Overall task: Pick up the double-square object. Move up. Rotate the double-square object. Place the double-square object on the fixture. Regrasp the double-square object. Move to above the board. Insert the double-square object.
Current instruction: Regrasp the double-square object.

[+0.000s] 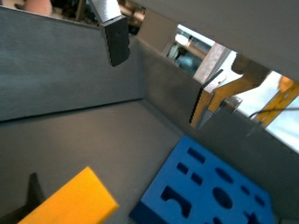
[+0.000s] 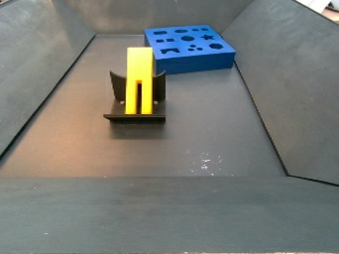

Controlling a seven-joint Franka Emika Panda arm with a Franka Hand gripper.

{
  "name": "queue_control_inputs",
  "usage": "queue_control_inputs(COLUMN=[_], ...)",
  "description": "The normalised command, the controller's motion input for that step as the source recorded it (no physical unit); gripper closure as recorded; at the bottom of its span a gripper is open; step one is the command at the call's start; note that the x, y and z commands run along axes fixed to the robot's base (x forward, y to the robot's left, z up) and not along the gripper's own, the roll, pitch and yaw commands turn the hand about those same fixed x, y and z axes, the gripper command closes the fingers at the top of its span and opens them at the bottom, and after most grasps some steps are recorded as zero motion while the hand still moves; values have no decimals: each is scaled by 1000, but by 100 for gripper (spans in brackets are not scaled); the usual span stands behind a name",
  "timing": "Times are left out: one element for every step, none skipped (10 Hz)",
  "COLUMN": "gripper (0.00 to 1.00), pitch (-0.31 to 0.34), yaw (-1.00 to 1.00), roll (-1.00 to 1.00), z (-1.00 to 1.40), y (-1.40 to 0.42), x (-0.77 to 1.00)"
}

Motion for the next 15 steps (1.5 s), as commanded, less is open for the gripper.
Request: queue_control_inputs(gripper=[0, 0, 0, 0, 0, 0, 0, 0, 0, 0, 0, 0, 0, 0, 0], pitch=[39, 39, 35, 31, 28, 26, 21, 16, 15, 18, 24, 34, 42, 48, 69], yaw=[-1, -1, -1, 0, 1, 2, 3, 5, 7, 8, 11, 13, 17, 19, 27], roll=[1000, 1000, 1000, 1000, 1000, 1000, 1000, 1000, 1000, 1000, 1000, 1000, 1000, 1000, 1000], z=[15, 19, 31, 15, 9, 13, 15, 11, 11, 11, 8, 9, 5, 5, 1], y=[-55, -44, -37, -31, -26, -22, -20, -21, -19, -21, -21, -21, -24, -27, -28], x=[-14, -11, -19, -18, -13, -13, -9, 0, 4, 4, 4, 13, 22, 32, 52])
